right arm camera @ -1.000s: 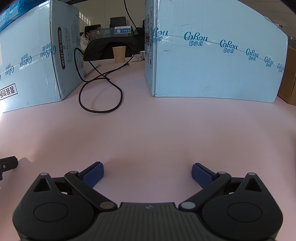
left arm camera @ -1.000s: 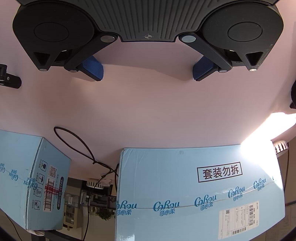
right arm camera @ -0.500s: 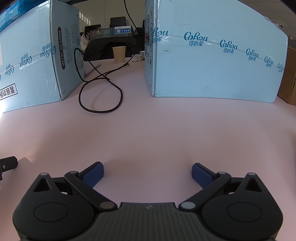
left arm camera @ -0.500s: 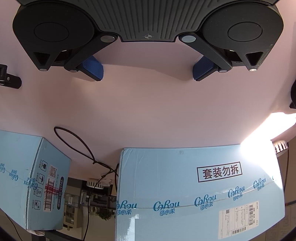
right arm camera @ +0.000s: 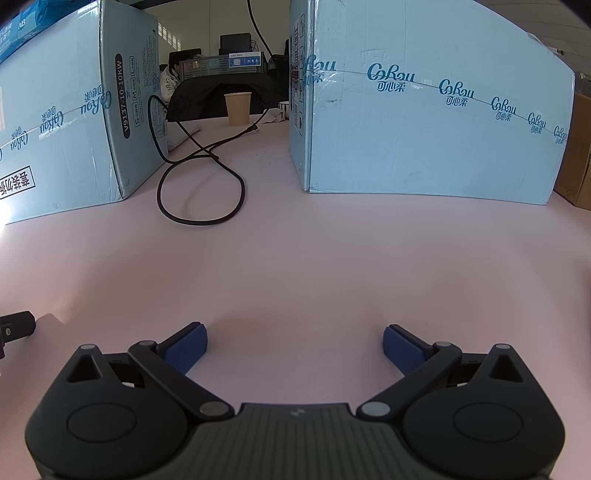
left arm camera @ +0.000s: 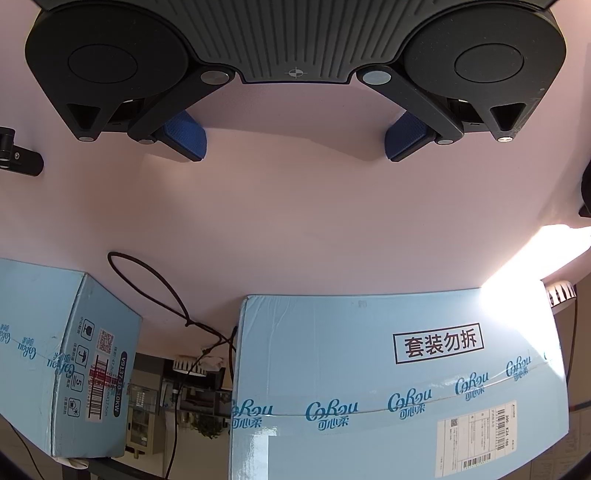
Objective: Fold clothes
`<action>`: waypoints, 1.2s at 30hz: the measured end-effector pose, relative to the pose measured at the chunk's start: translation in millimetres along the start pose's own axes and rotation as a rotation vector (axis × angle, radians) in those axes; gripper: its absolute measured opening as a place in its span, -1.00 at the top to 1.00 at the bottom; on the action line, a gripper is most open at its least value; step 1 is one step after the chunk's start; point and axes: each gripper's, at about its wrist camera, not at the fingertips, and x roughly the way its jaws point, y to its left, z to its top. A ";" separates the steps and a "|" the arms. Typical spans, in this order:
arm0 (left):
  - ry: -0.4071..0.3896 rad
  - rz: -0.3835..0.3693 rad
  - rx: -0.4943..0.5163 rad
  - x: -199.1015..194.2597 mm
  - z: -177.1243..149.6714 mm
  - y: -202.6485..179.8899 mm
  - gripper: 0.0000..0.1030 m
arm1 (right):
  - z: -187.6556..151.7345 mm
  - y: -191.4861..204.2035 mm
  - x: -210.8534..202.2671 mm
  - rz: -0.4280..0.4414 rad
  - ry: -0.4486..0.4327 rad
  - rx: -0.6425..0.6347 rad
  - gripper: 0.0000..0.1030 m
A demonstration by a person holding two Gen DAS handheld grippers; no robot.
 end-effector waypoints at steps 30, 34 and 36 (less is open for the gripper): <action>0.001 0.003 0.002 0.6 -0.4 0.5 -1.00 | 0.1 0.2 0.0 0.000 0.000 0.000 -1.00; 0.000 0.002 0.002 0.3 -0.6 0.7 -1.00 | 0.1 0.2 -0.1 0.000 0.000 0.000 -1.00; 0.000 0.002 0.002 0.2 -0.8 0.5 -1.00 | 0.1 0.2 -0.1 0.000 0.000 0.000 -1.00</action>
